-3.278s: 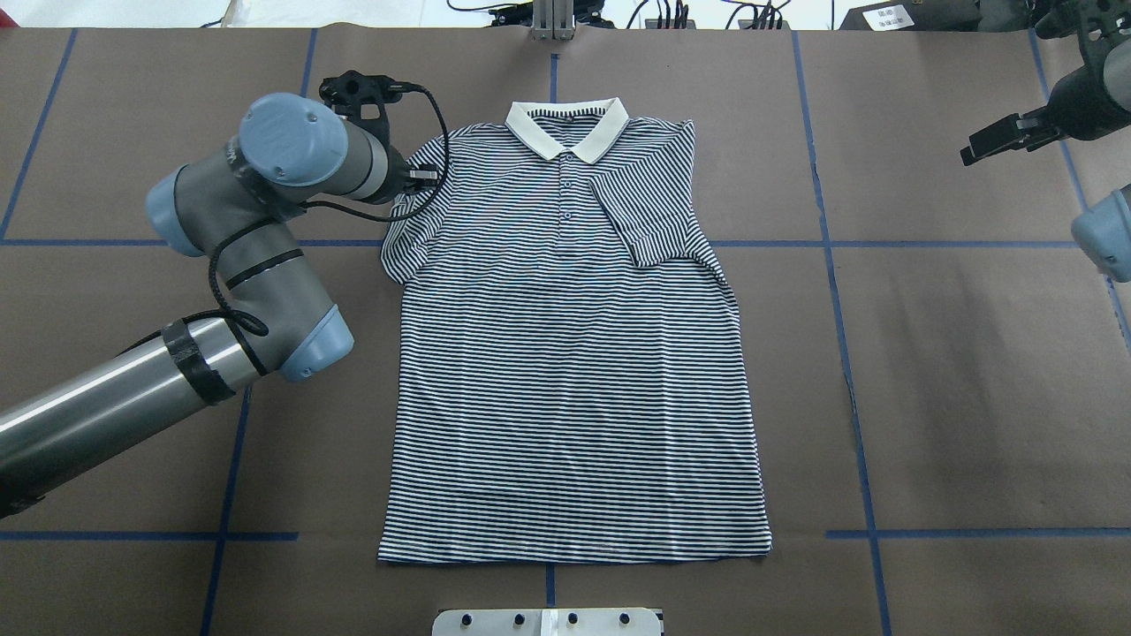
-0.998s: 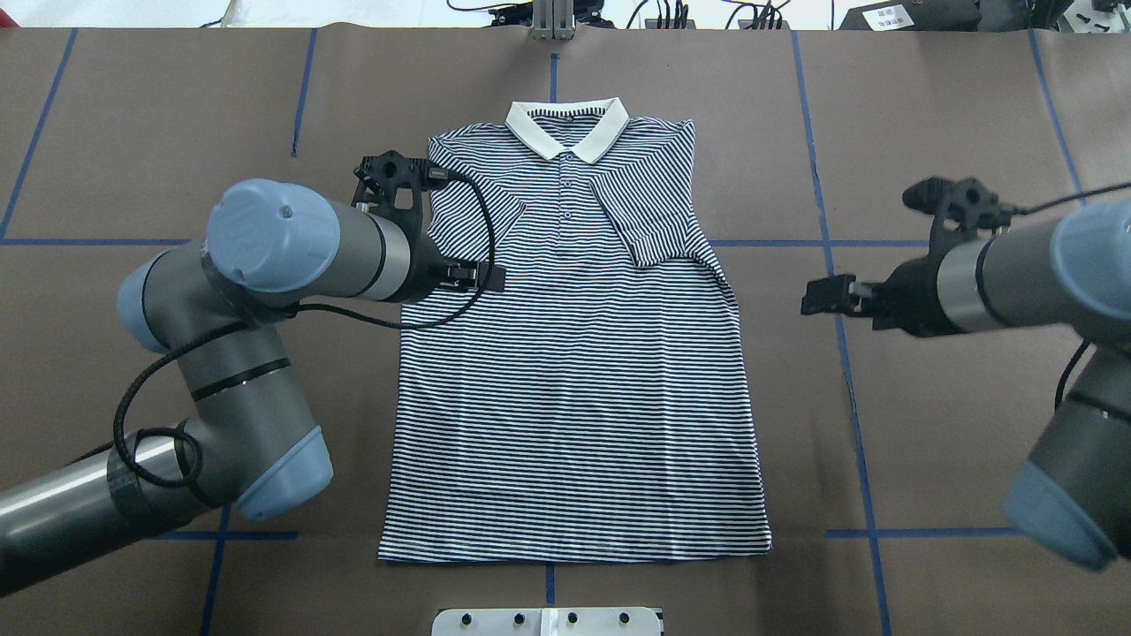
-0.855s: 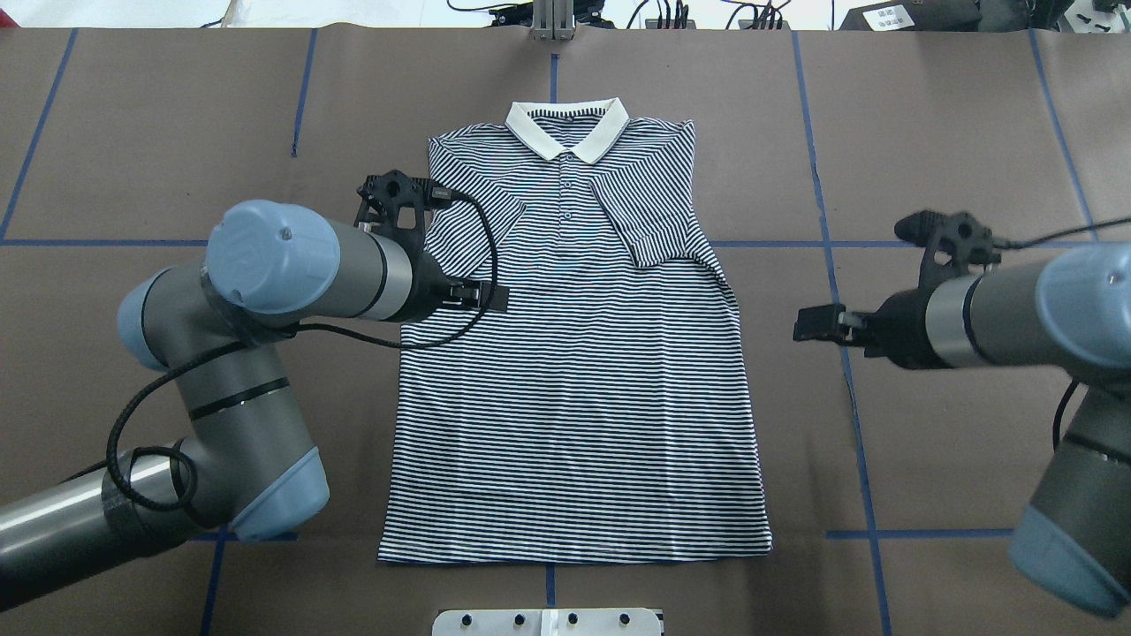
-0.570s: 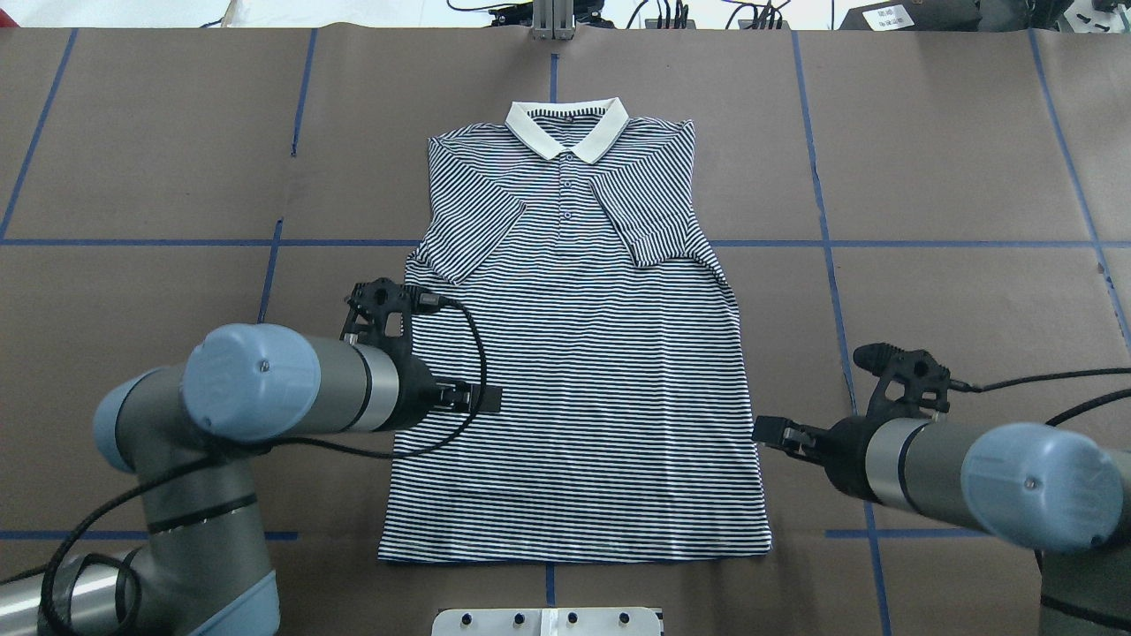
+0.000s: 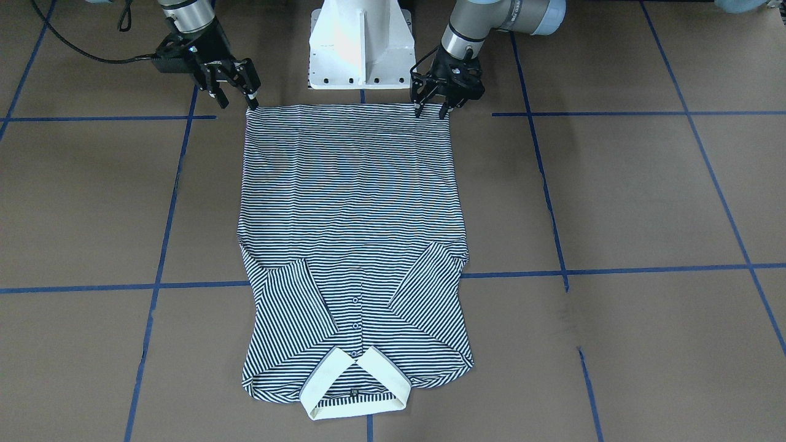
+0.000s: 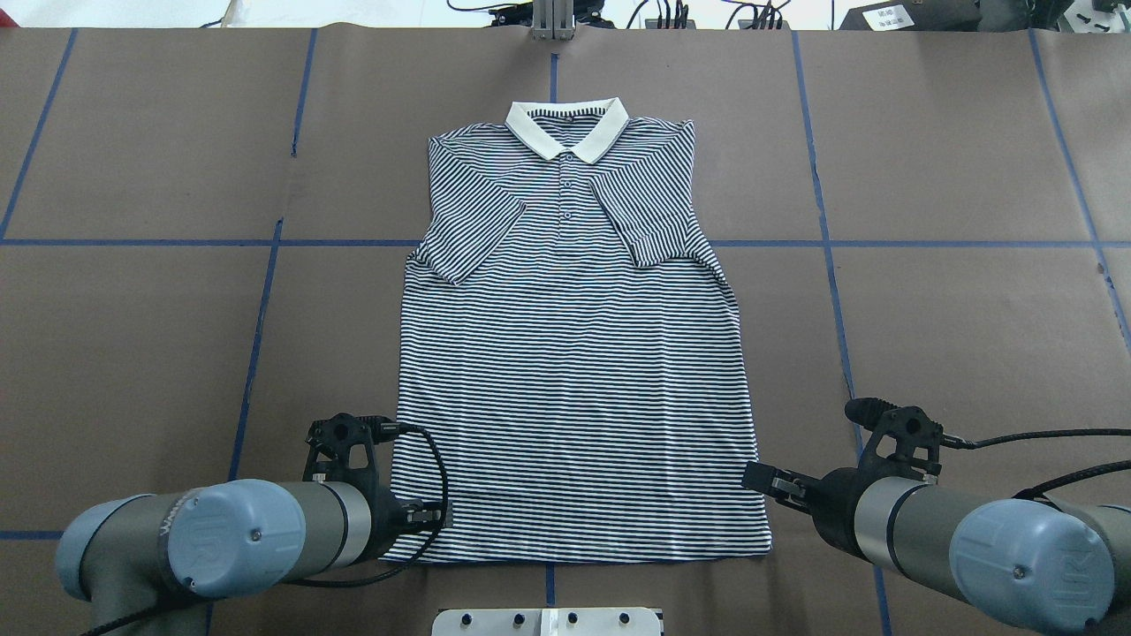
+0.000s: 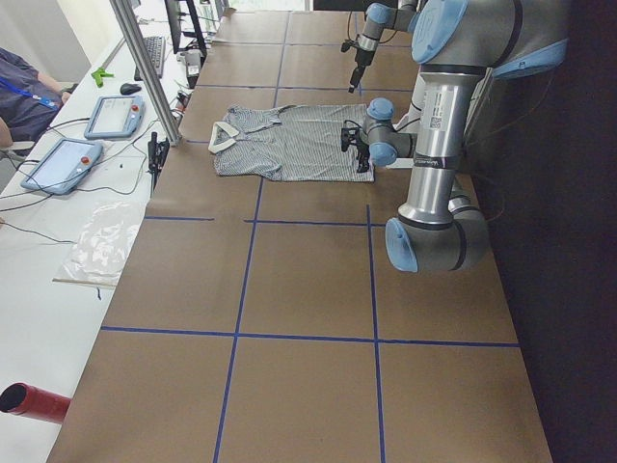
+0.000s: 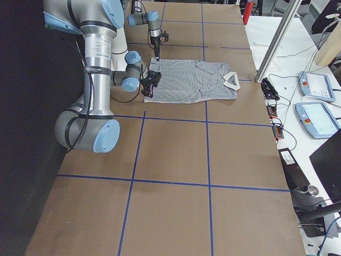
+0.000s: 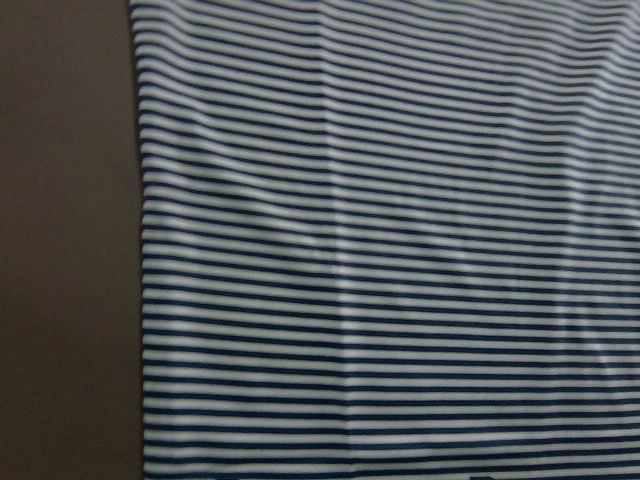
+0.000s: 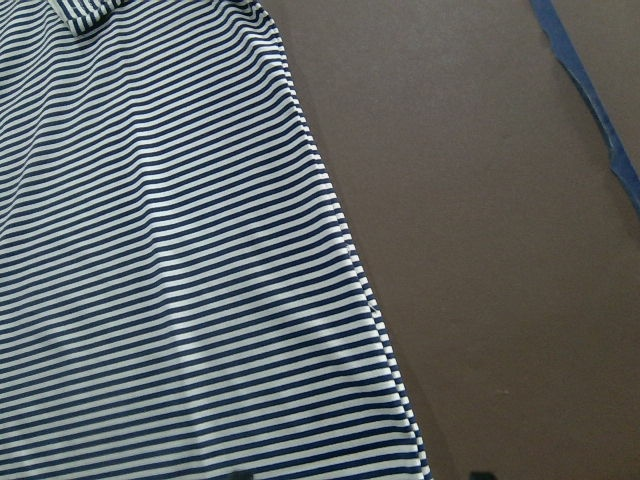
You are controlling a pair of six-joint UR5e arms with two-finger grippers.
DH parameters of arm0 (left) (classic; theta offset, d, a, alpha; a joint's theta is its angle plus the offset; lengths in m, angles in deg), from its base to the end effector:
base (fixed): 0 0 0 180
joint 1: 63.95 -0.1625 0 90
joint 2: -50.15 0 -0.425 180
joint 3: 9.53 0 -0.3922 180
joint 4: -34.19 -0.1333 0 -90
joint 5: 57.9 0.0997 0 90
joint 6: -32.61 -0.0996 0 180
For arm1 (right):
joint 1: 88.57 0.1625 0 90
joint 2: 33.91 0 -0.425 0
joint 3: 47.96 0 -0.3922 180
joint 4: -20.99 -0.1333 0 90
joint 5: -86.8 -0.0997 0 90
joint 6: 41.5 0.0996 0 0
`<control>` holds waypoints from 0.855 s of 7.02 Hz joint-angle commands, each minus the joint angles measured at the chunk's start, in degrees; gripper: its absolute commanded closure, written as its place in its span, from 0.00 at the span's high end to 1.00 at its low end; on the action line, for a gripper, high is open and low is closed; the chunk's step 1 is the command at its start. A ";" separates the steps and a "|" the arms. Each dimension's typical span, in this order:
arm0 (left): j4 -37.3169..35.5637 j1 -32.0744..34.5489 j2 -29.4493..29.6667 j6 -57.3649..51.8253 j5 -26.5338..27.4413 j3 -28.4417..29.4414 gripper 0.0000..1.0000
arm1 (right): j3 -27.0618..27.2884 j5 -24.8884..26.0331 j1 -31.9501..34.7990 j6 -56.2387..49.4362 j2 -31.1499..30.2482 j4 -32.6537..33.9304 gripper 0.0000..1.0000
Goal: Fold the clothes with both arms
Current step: 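Move both grippers to the shirt hem corners nearest the robot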
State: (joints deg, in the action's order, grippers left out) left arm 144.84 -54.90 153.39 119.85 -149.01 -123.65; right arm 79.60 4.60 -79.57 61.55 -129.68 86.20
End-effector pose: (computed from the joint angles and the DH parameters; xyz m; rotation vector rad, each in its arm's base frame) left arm 0.5189 -0.2157 0.3064 0.0866 1.0093 -0.0904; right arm -0.3997 -0.2119 0.3499 0.0907 -0.9976 0.4196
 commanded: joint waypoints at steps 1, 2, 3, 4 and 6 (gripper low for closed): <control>-1.22 -1.76 -1.02 1.35 0.58 -0.58 0.62 | 0.06 0.11 -0.04 -0.05 -0.03 0.00 0.80; -2.62 -1.85 -1.29 1.35 0.67 -1.02 0.62 | 0.06 0.11 -0.04 0.04 -0.03 0.00 0.80; -2.72 -1.94 -1.37 1.35 0.67 -1.02 0.61 | 0.06 0.11 -0.04 0.04 -0.12 0.00 0.80; -2.81 -1.94 -1.46 1.44 0.67 -1.02 0.60 | 0.06 0.20 -0.04 0.04 -0.12 0.00 0.80; -3.07 -2.03 -2.17 1.44 0.76 -1.02 0.60 | 0.06 0.20 -0.04 0.04 -0.12 0.00 0.80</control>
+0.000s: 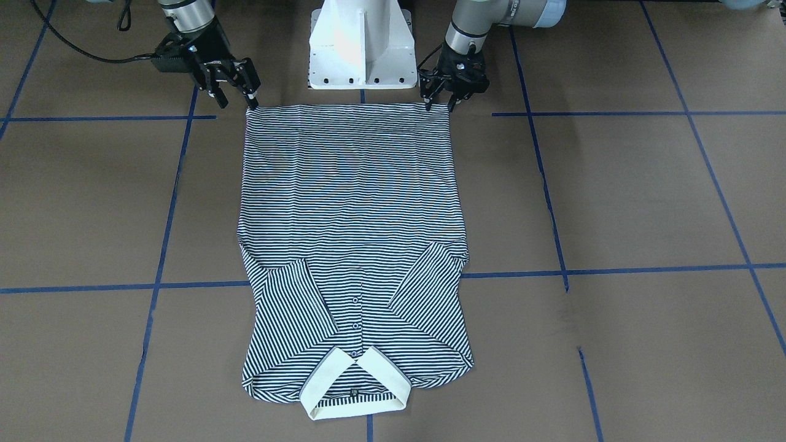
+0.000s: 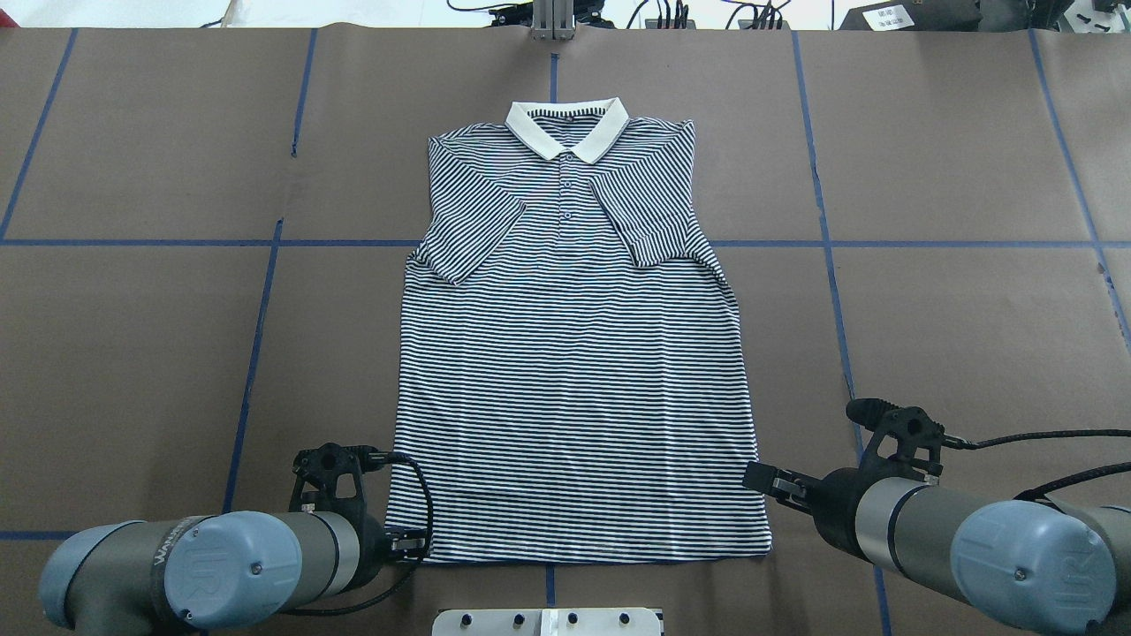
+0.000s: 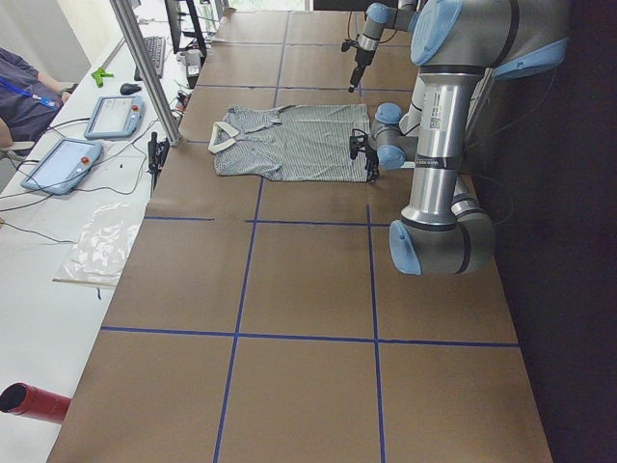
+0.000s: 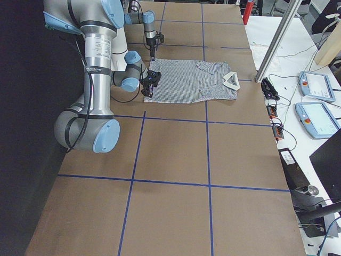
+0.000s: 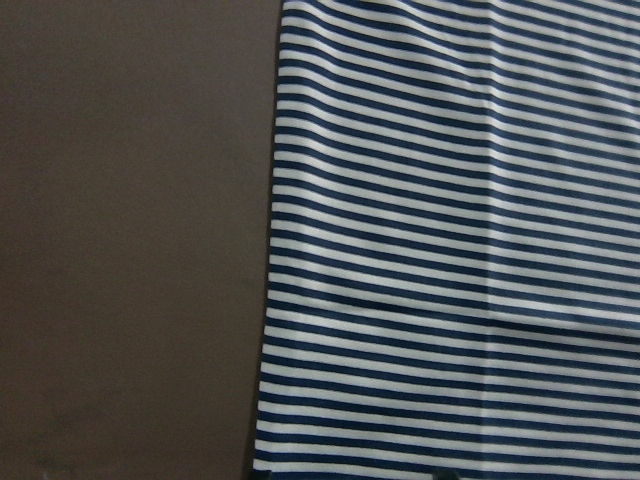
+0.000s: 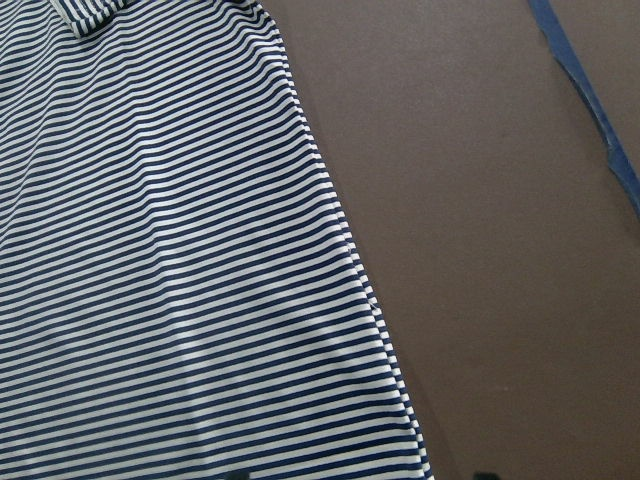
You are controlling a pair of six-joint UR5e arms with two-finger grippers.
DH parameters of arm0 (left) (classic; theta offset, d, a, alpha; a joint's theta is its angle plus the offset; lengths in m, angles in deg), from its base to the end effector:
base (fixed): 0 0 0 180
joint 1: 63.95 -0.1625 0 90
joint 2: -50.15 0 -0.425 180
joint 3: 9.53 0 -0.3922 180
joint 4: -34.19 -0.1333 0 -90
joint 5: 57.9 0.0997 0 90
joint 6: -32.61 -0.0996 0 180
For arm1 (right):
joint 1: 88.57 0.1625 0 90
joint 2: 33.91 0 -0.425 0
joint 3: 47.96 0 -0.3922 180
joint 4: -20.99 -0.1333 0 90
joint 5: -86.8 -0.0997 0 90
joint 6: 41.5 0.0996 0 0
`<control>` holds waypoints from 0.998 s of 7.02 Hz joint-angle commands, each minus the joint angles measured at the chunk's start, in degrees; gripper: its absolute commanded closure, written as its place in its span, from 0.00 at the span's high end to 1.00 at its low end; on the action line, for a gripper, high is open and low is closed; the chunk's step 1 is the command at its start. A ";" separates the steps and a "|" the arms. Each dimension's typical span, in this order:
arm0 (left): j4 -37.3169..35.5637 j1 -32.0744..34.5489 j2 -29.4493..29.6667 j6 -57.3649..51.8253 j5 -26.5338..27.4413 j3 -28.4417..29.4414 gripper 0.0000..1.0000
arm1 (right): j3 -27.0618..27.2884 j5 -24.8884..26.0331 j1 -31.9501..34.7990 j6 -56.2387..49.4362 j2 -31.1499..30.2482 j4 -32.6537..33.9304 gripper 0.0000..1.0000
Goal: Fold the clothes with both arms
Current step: 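Move both grippers to the shirt hem corners nearest the robot, then grasp the hem corners with both grippers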
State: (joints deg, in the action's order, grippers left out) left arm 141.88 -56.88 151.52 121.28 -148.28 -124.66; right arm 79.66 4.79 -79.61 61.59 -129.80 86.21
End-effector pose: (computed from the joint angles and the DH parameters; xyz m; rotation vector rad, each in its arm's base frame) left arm 0.5177 -0.1979 0.3233 0.0632 0.9440 -0.0895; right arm -0.3991 -0.2119 0.3503 0.0931 -0.9965 0.4212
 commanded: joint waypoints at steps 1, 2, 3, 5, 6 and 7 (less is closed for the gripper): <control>-0.20 -0.04 -0.39 0.01 0.03 -0.01 0.60 | 0.00 0.53 -0.09 0.00 -0.09 0.00 0.81; -0.20 -0.39 -0.65 0.01 0.12 -0.01 0.60 | 0.00 0.54 -0.09 0.00 -0.35 0.00 0.81; -0.20 -0.74 -0.65 0.01 0.12 -0.01 0.60 | 0.00 0.54 -0.09 0.00 -0.35 0.00 0.81; -0.20 -1.18 -0.56 0.19 0.12 -0.09 0.33 | -0.09 0.63 -0.09 0.00 -0.35 0.00 0.81; -0.20 -1.36 -0.48 0.19 0.12 -0.10 0.10 | -0.09 0.63 -0.09 0.00 -0.44 0.00 0.82; -0.20 -1.36 -0.56 0.19 0.12 -0.36 0.00 | -0.09 0.63 -0.18 0.00 -0.44 0.00 0.82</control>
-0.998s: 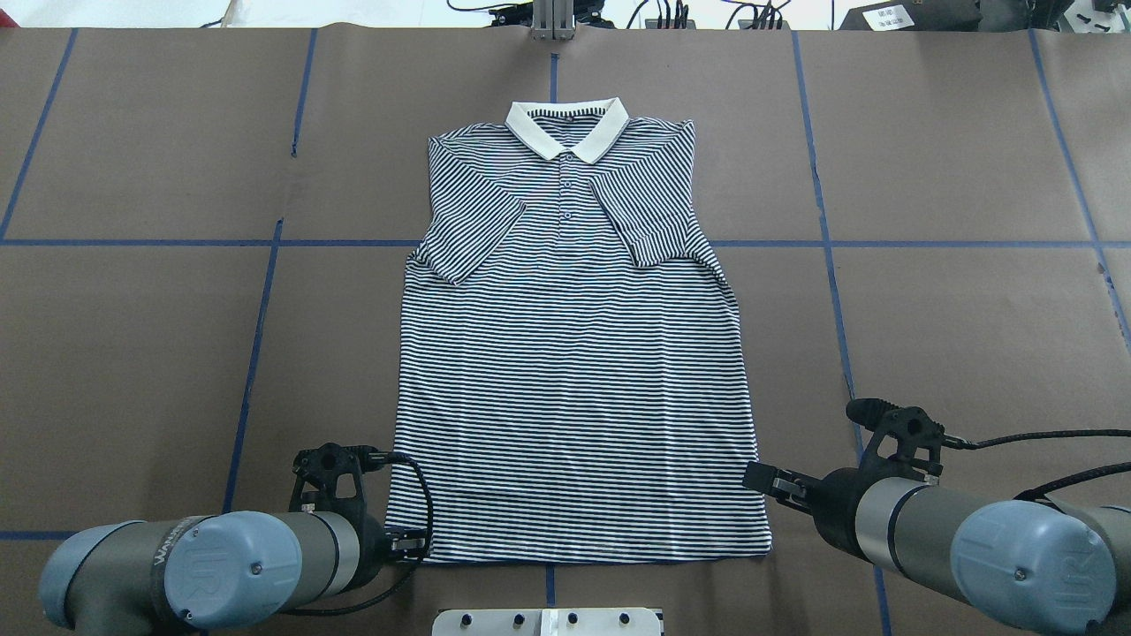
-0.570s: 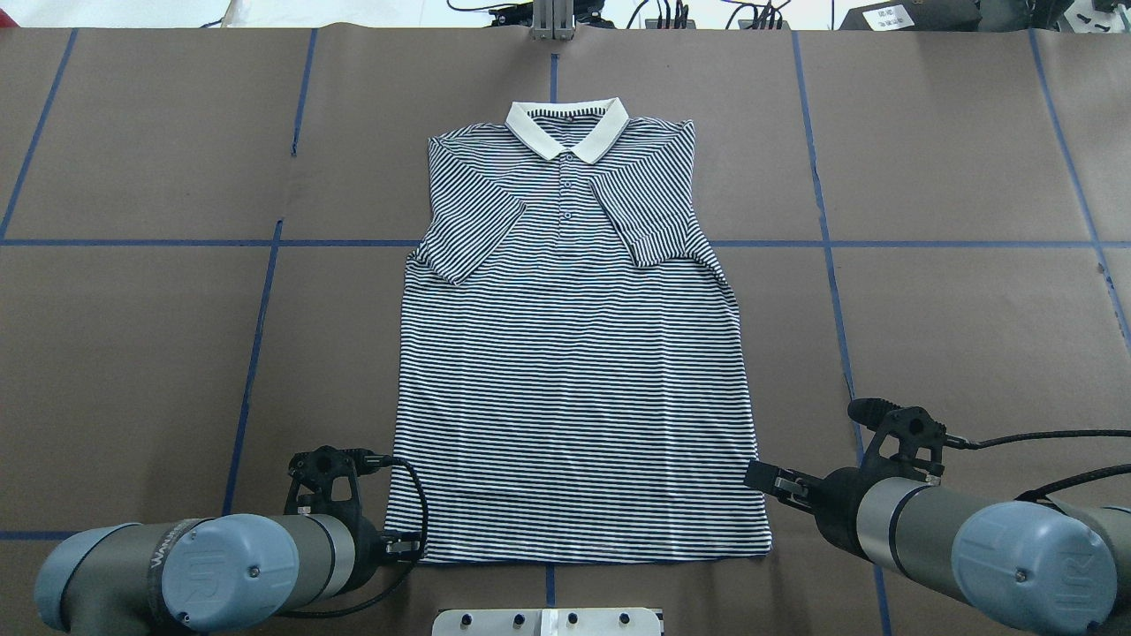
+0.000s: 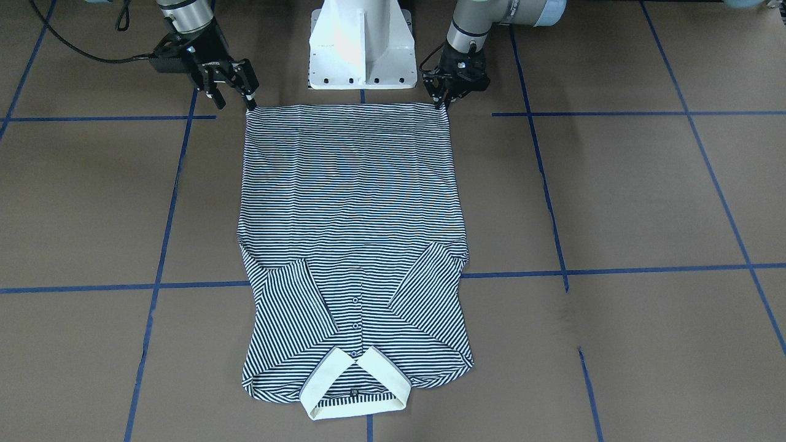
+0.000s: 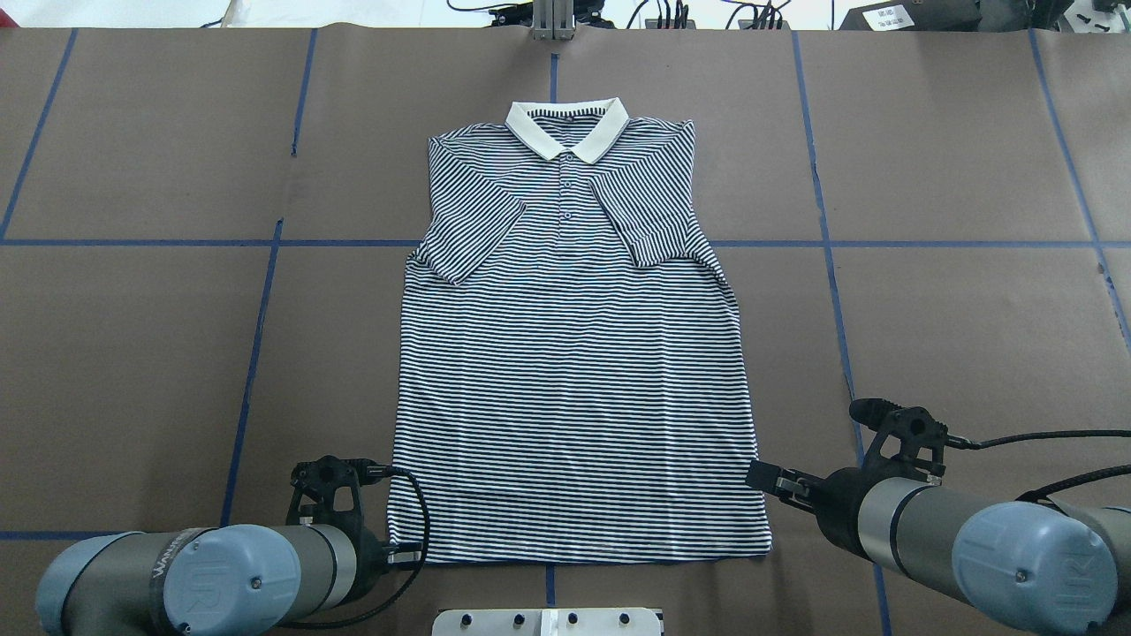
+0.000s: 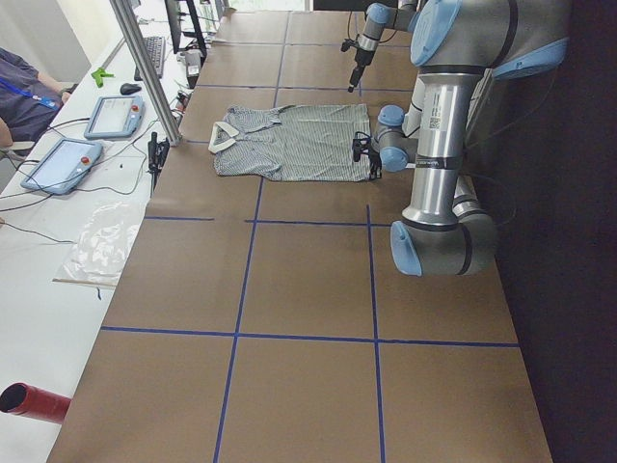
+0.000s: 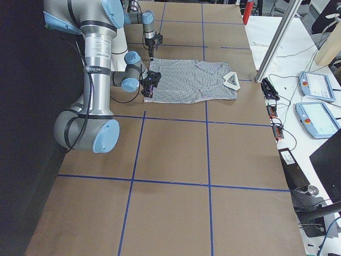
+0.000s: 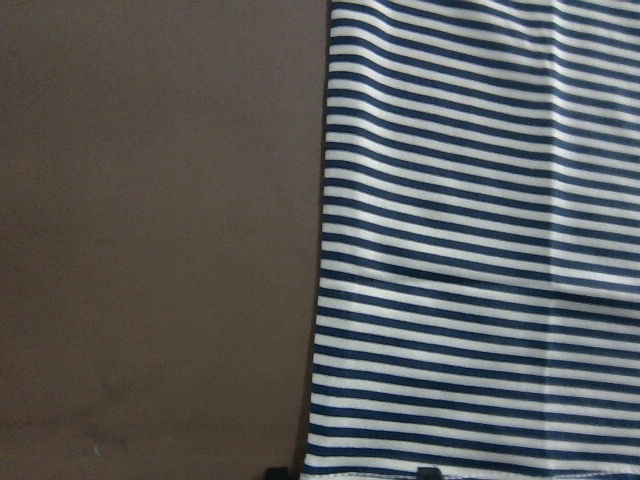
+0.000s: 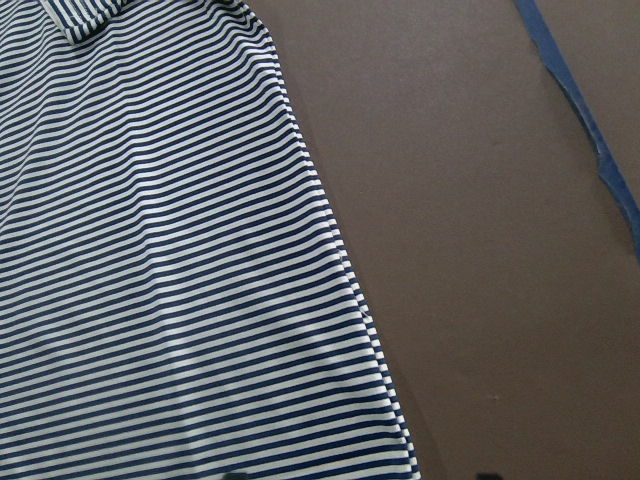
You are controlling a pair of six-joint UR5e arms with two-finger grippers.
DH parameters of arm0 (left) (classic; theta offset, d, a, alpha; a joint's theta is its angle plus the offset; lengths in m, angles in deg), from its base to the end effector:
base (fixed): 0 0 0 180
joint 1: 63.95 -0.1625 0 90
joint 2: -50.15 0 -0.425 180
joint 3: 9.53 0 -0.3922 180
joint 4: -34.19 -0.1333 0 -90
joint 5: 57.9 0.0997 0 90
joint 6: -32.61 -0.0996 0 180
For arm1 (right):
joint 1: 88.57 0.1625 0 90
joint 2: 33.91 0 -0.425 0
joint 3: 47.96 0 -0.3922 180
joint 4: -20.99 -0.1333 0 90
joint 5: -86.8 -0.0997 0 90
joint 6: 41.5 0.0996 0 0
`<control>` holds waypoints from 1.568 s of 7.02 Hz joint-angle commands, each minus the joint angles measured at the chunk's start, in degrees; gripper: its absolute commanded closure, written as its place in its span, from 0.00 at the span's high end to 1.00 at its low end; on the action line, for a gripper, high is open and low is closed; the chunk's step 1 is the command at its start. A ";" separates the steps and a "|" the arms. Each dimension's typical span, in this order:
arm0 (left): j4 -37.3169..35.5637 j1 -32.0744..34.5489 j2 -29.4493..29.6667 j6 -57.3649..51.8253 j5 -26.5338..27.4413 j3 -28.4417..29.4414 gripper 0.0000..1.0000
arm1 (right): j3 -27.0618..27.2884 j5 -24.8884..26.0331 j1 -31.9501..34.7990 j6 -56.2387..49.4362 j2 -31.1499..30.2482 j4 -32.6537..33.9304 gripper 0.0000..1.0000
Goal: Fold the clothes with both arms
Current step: 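Grasp the hem corners with both grippers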
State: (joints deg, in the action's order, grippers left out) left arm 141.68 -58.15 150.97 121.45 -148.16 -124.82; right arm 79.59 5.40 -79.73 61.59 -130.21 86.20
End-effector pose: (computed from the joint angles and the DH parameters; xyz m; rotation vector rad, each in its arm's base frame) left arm 0.5198 -0.1863 0.3277 0.0526 0.9343 -0.0729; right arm -0.3982 -0.2119 0.3538 0.1025 -0.9886 0.4244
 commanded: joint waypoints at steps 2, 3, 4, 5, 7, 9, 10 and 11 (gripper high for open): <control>0.00 -0.09 0.07 0.02 0.00 -0.29 0.00 | -0.10 0.10 -0.23 0.09 -0.29 0.00 0.80; 0.00 -0.09 0.16 -0.07 0.00 -0.29 0.00 | -0.10 0.53 -1.01 1.91 -0.21 0.70 0.73; 0.00 -0.09 0.25 -0.07 0.09 -0.98 0.00 | -0.10 0.71 -1.89 3.85 0.23 4.01 0.67; 0.00 -0.26 0.33 0.02 0.61 -1.08 0.00 | -0.10 1.58 -3.64 4.48 0.23 5.52 0.63; 0.26 -0.44 0.42 -0.07 1.14 -1.08 0.00 | -0.54 3.34 -6.19 5.54 0.32 6.50 0.62; 0.35 -0.44 0.42 -0.07 3.51 -1.69 0.00 | -3.08 4.93 -7.00 5.54 2.51 6.68 0.57; 0.27 -0.44 0.34 -0.07 3.52 -2.21 0.00 | -3.79 5.54 -7.26 5.54 2.78 6.68 0.56; 0.26 -0.53 0.33 -0.07 3.52 -2.31 0.00 | -4.84 5.81 -7.35 5.54 4.00 6.68 0.56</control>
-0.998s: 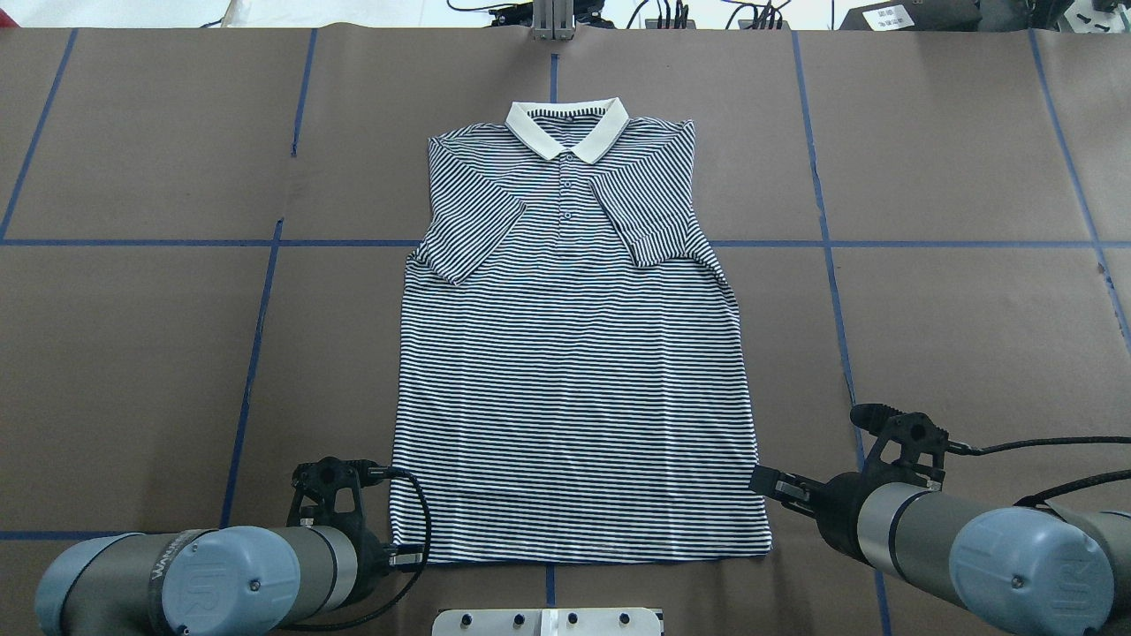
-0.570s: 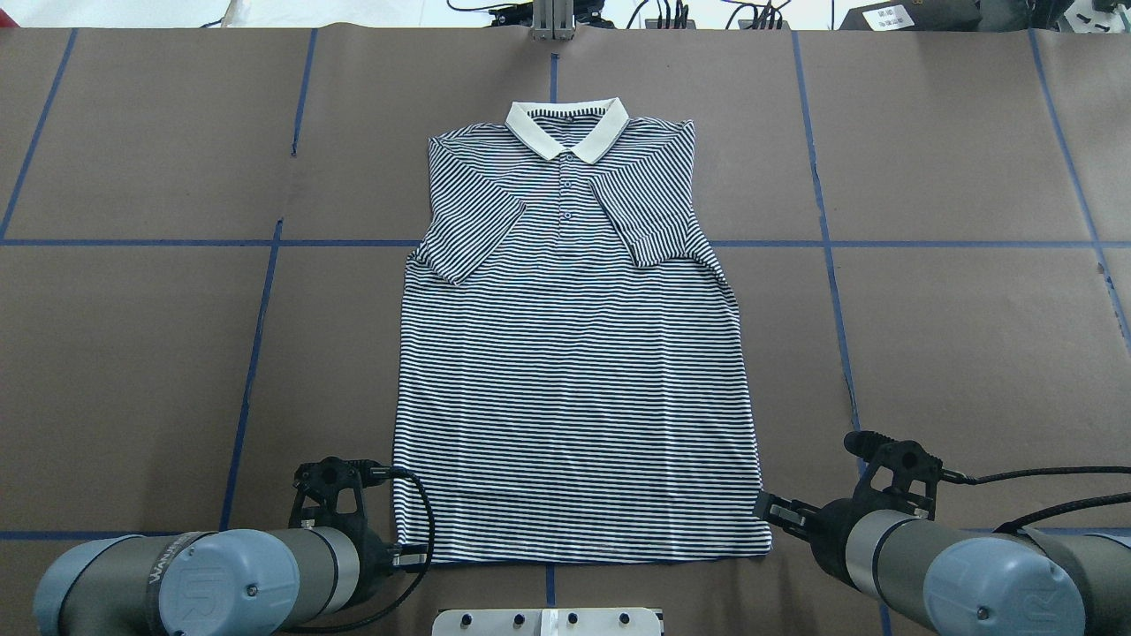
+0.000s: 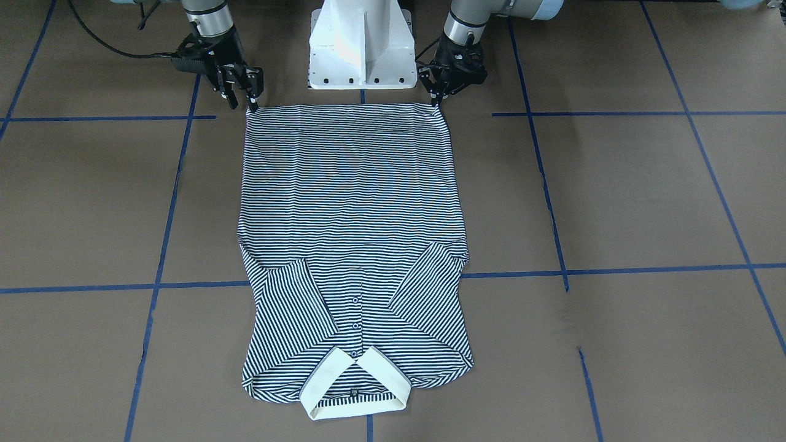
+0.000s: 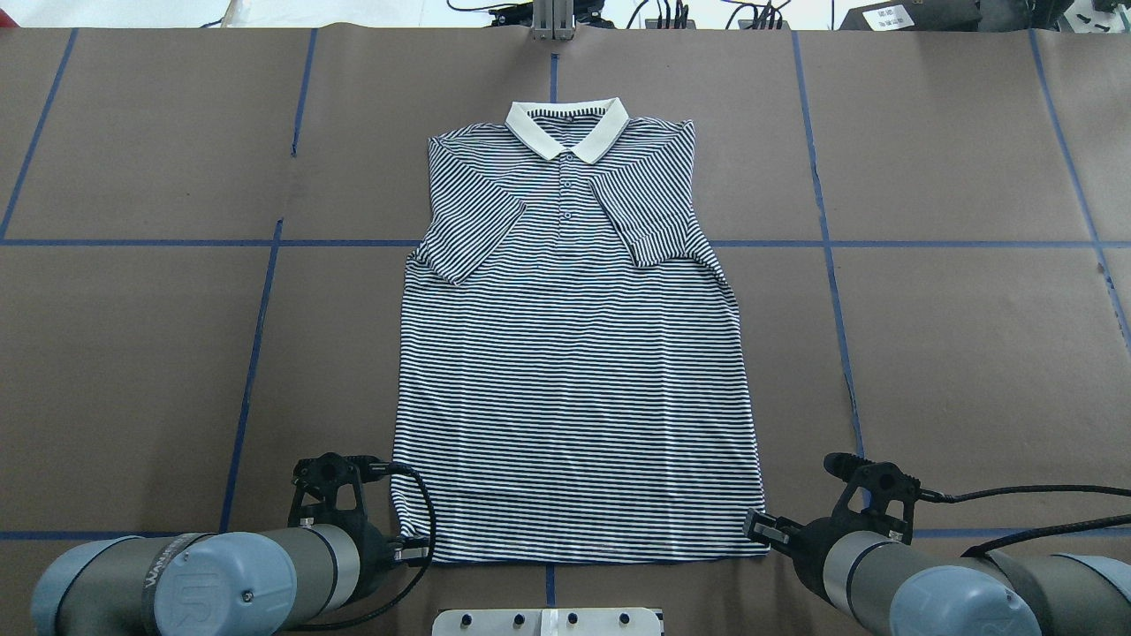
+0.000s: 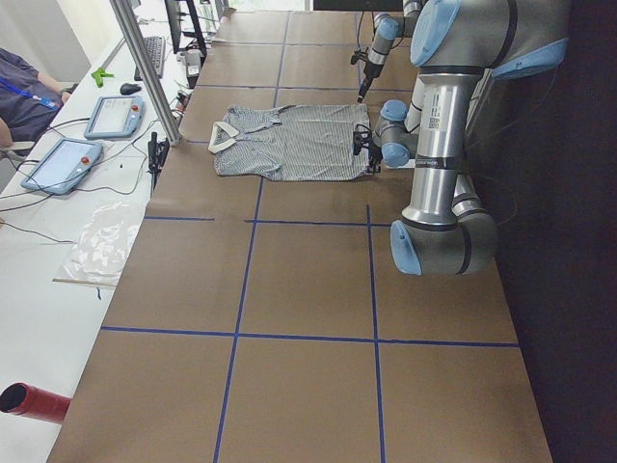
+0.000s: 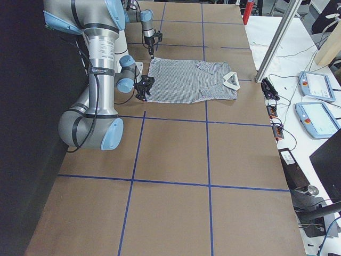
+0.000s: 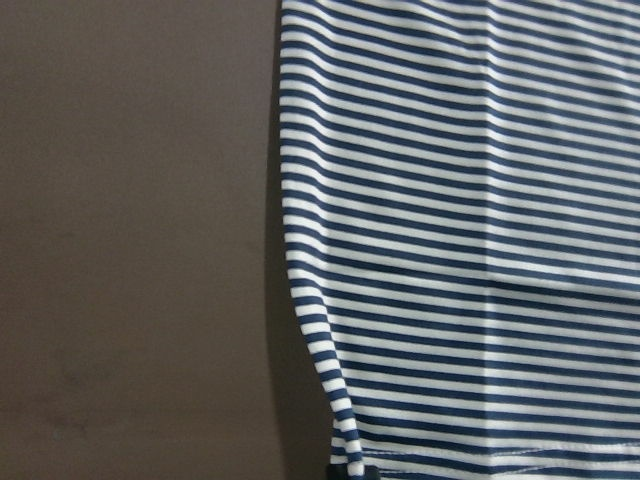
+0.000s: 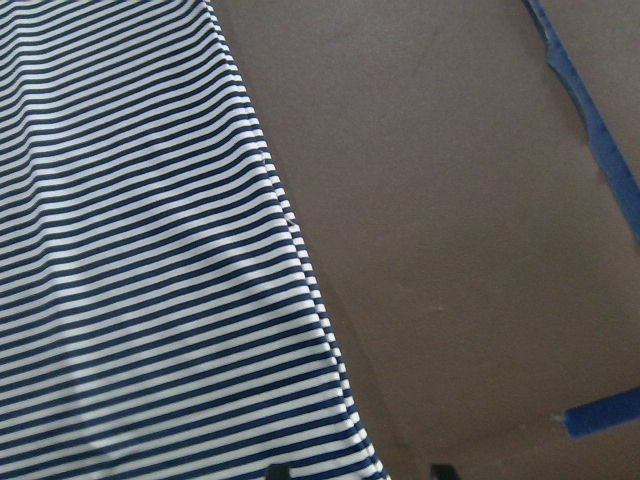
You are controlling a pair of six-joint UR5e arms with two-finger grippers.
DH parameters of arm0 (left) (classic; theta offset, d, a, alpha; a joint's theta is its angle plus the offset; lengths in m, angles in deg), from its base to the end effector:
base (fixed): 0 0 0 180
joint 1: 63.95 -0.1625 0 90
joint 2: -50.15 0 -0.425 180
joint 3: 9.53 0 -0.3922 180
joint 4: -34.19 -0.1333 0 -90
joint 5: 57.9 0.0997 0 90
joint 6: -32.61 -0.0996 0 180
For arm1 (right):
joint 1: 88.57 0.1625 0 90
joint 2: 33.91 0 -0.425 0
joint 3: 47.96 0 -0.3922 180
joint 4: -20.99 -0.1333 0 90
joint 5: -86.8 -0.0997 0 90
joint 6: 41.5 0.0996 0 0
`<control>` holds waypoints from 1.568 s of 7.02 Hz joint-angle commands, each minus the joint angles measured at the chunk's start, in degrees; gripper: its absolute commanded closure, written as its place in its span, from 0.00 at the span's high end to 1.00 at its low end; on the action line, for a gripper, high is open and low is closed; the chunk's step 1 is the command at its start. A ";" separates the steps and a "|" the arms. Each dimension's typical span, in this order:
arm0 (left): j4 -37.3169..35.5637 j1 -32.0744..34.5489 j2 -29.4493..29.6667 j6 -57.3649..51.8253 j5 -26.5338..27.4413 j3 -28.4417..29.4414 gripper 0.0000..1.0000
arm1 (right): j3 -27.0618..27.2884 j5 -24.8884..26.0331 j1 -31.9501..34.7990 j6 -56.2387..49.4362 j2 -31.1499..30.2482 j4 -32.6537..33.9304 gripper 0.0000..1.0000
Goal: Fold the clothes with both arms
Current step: 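Grasp the hem corners with both grippers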
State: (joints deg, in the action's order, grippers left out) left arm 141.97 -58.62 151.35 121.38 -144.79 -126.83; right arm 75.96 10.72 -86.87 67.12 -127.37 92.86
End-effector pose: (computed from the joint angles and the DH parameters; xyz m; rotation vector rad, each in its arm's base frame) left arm 0.5124 -0.1871 0.3075 0.1060 0.9779 -0.0924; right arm -0.4460 -0.1706 0.3771 0.1024 -0.8752 0.4346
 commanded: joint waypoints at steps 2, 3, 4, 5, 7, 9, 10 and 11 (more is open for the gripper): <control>0.06 -0.06 0.05 0.00 0.14 -0.38 0.00 | -2.80 0.49 -0.21 0.01 2.13 0.11 0.56; 0.06 -0.06 0.05 0.00 0.23 -0.38 0.00 | -3.15 0.49 -0.38 0.01 2.14 0.11 0.56; -0.03 -0.06 0.05 0.00 0.14 -0.38 0.00 | -2.98 0.49 -0.39 0.01 2.14 0.02 0.56; 0.06 -0.06 0.05 0.00 0.23 -0.38 0.00 | -3.07 0.49 -0.47 0.01 2.14 0.11 0.54; -0.03 -0.06 0.05 0.00 0.14 -0.73 0.00 | -3.07 0.49 -0.82 0.01 2.14 0.11 0.24; -0.03 -0.06 0.05 -0.09 0.14 -0.74 0.00 | -2.81 0.40 -1.09 0.01 2.14 0.11 0.00; -0.03 -0.06 0.05 -0.09 0.14 -0.74 0.00 | -2.80 0.32 -1.09 0.01 2.14 0.20 0.00; -0.03 -0.06 0.05 -0.09 0.14 -0.74 0.00 | -2.72 0.05 -1.09 -0.08 2.14 0.46 0.00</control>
State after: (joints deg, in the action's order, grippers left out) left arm 141.94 -58.68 151.40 121.30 -144.64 -127.56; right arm 73.15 11.01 -87.94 67.11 -125.23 93.09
